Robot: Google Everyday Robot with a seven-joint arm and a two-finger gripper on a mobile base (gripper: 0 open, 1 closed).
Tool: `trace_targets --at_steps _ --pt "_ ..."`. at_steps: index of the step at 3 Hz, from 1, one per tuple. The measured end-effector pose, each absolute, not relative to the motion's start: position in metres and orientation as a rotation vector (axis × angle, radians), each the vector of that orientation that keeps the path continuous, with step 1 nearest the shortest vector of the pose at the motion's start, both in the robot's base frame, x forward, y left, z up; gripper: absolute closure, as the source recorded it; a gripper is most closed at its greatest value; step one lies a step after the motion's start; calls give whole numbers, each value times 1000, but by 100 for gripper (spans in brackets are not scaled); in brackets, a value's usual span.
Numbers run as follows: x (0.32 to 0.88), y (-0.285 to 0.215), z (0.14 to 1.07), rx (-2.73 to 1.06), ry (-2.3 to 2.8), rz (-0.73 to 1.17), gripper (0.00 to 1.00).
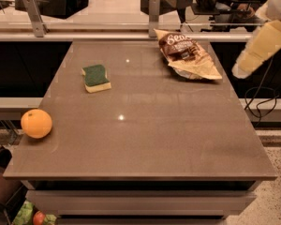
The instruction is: Move brown chip bag near orange
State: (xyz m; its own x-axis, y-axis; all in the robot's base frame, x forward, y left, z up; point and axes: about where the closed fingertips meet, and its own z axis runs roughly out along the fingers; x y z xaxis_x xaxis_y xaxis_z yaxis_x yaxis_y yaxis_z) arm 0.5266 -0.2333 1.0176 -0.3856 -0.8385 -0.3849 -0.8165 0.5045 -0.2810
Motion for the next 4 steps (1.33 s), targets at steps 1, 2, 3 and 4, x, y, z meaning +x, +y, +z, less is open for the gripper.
trace_targets --at_steps 1,2,3,4 --pt "572 -226 1014 -1127 2323 31 0" --pt "613 -213 1004 -900 2372 78 0" --pt "646 -212 986 -684 2408 95 0" --pt "676 -218 958 -525 2424 101 0"
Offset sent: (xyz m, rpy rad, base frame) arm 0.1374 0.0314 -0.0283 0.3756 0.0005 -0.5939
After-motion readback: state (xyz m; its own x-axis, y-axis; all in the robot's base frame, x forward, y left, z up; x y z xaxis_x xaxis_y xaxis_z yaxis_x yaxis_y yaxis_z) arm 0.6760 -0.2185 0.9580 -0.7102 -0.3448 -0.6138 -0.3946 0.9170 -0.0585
